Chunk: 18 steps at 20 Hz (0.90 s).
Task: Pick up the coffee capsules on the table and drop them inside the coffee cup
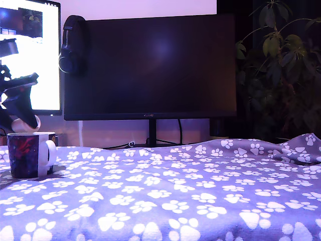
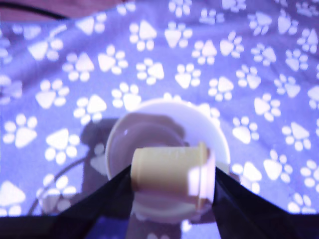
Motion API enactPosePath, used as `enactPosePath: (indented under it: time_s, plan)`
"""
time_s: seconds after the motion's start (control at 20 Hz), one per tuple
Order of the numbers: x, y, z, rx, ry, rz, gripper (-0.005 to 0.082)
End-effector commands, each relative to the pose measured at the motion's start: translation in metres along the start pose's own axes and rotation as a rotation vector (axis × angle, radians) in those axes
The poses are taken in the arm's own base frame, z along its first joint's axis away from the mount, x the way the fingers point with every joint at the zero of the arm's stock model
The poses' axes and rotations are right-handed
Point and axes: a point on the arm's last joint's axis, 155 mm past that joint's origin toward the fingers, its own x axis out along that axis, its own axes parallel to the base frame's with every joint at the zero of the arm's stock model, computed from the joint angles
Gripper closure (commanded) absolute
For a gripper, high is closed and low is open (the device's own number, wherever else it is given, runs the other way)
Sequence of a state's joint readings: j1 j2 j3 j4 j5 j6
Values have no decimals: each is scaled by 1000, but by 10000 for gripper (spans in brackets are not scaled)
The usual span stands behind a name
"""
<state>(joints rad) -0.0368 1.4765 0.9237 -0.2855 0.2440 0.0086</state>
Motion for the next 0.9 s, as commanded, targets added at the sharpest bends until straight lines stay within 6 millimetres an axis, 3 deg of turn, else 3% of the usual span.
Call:
enactPosePath:
  time_s: [0.0, 0.25, 0.45, 0.55, 0.75, 0.85]
  plan:
    - [2, 1, 0, -2, 2, -1, 425]
    - [2, 1, 0, -2, 4, -1, 181]
    - [2, 1, 0, -4, 3, -2, 189]
    - [1, 0, 3, -2, -4, -3, 296]
    - [-5, -11, 13, 8, -36, -57, 779]
    - [-11, -19, 17, 10, -55, -90, 788]
